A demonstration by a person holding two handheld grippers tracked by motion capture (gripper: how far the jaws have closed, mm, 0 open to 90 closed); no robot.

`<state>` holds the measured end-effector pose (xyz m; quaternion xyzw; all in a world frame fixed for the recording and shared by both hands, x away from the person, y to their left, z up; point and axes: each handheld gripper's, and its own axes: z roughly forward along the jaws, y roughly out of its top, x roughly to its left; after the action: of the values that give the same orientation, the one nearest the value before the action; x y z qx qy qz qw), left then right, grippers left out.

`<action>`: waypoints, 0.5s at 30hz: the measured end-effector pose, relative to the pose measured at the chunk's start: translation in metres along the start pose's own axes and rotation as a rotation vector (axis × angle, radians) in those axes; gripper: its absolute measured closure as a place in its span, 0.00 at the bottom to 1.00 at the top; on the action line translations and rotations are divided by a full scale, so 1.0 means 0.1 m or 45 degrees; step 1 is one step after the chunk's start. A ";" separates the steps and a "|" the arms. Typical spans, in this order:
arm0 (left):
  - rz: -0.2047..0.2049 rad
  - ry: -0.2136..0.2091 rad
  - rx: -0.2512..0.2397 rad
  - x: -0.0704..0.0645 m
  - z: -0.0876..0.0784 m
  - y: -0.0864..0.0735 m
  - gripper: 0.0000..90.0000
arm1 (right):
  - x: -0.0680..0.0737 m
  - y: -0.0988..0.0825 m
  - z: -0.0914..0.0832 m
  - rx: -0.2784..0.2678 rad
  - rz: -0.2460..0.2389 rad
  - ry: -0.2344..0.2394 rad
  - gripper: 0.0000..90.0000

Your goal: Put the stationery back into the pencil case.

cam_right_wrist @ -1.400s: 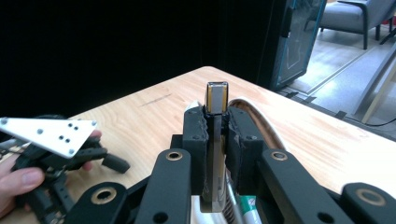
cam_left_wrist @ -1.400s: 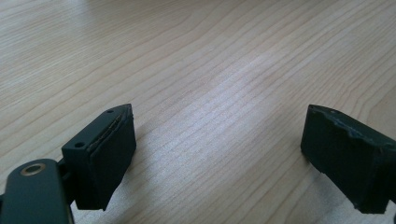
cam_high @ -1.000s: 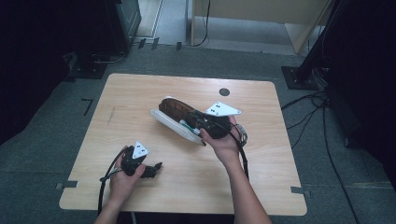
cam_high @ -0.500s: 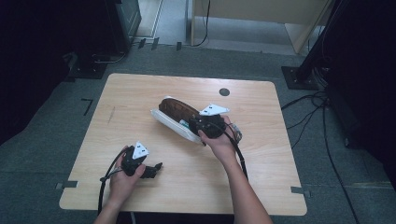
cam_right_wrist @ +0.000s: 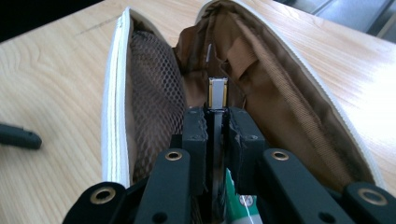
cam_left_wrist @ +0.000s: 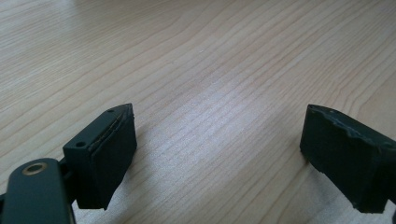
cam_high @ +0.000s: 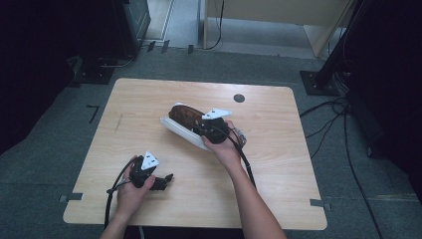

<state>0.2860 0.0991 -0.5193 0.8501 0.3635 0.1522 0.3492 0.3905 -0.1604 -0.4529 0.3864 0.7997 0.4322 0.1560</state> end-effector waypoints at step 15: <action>0.001 -0.002 0.000 0.00 0.00 0.00 0.13 | 0.00 0.08 0.16 0.044 0.005 -0.022 0.85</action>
<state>0.2860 0.0989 -0.5193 0.8505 0.3629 0.1516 0.3493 0.4032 -0.1485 -0.4552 0.3942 0.8050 0.4153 0.1554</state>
